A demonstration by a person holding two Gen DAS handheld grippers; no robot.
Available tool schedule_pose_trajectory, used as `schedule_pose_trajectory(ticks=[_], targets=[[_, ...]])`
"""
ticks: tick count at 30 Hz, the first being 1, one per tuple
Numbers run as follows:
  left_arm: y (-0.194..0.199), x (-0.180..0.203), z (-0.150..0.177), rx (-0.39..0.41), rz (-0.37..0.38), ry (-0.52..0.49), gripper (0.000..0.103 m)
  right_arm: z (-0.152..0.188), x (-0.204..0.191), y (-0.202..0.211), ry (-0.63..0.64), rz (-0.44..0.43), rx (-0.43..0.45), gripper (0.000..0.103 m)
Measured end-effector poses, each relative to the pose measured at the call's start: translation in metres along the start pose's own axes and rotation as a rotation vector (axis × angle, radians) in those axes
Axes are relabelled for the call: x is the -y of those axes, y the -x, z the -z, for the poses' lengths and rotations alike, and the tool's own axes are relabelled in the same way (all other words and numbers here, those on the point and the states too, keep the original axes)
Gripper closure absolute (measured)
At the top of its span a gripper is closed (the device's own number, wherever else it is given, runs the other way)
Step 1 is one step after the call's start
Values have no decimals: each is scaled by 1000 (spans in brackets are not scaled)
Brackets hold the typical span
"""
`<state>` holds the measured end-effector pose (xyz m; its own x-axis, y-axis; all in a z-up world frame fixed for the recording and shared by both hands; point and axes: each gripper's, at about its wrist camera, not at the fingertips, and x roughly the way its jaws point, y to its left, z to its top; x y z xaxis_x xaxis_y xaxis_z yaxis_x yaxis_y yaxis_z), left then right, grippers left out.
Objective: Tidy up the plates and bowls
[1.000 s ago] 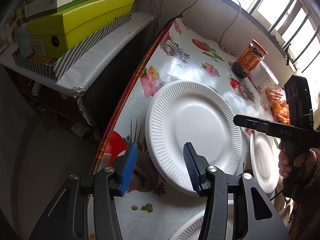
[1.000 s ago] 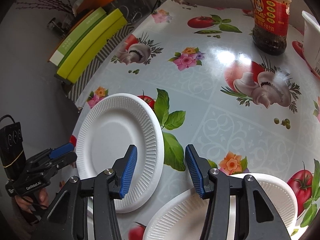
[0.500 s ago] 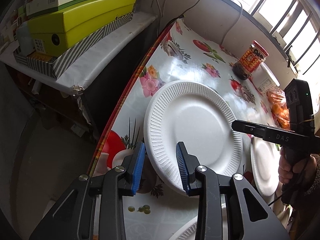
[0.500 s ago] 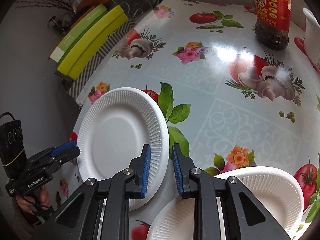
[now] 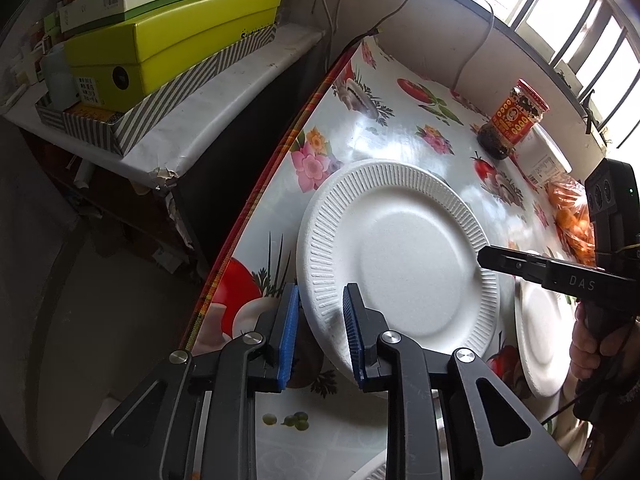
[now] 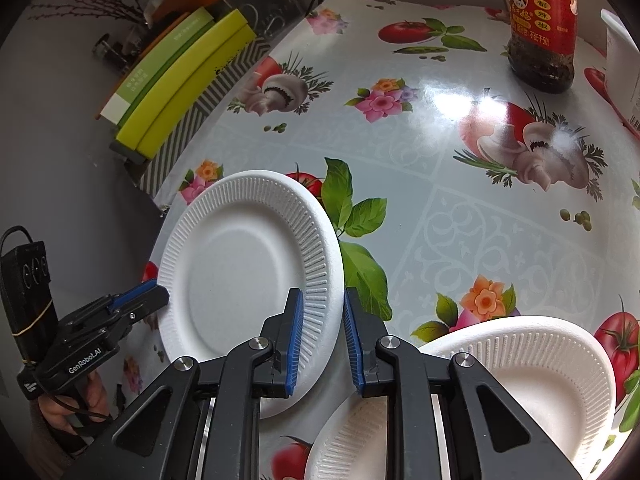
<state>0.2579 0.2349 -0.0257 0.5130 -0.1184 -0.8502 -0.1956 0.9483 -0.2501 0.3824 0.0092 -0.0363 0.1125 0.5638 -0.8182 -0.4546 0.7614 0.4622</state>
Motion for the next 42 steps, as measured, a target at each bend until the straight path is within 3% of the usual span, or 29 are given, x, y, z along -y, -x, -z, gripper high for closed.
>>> schedule_pose_trajectory(ticks=[17, 42], targets=[[33, 9, 3, 48, 1, -18, 79, 11, -15, 32, 21, 2, 49, 83], [71, 10, 45, 73, -3, -30, 79, 60, -42, 65, 51, -23, 62, 83]])
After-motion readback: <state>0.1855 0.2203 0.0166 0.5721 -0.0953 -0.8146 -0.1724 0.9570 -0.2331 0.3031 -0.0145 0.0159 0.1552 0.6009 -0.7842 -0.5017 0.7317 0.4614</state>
